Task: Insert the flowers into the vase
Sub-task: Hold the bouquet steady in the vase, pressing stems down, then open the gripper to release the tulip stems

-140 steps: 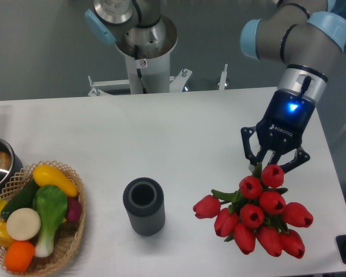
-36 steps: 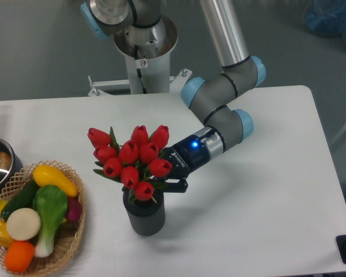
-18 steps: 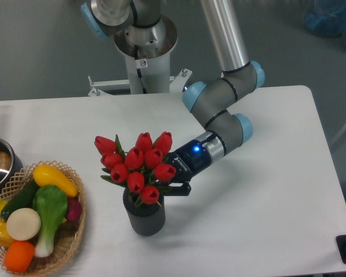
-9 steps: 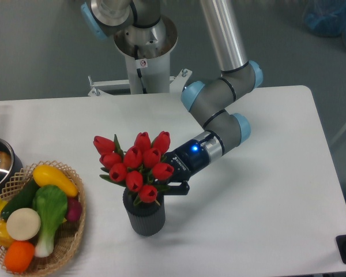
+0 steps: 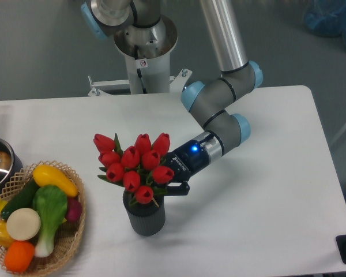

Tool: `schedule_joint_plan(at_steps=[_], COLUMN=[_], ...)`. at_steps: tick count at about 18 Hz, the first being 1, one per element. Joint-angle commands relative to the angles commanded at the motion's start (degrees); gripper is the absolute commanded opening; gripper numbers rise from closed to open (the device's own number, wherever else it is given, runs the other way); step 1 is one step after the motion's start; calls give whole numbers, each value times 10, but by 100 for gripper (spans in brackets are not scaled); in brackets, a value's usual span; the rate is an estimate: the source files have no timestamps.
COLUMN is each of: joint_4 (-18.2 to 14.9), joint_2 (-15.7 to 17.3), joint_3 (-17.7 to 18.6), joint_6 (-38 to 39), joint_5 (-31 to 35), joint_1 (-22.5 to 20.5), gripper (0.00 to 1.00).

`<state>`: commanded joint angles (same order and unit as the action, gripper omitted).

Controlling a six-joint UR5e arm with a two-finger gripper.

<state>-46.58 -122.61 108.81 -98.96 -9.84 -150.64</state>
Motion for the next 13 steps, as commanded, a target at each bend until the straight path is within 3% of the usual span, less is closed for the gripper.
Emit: schedule_joint_plan(at_steps=[13], joint_4=[0], joint_2=[-2], joint_3=[3], joint_6=[-6], joint_5=[0], joint_1=[0], gripper=[30])
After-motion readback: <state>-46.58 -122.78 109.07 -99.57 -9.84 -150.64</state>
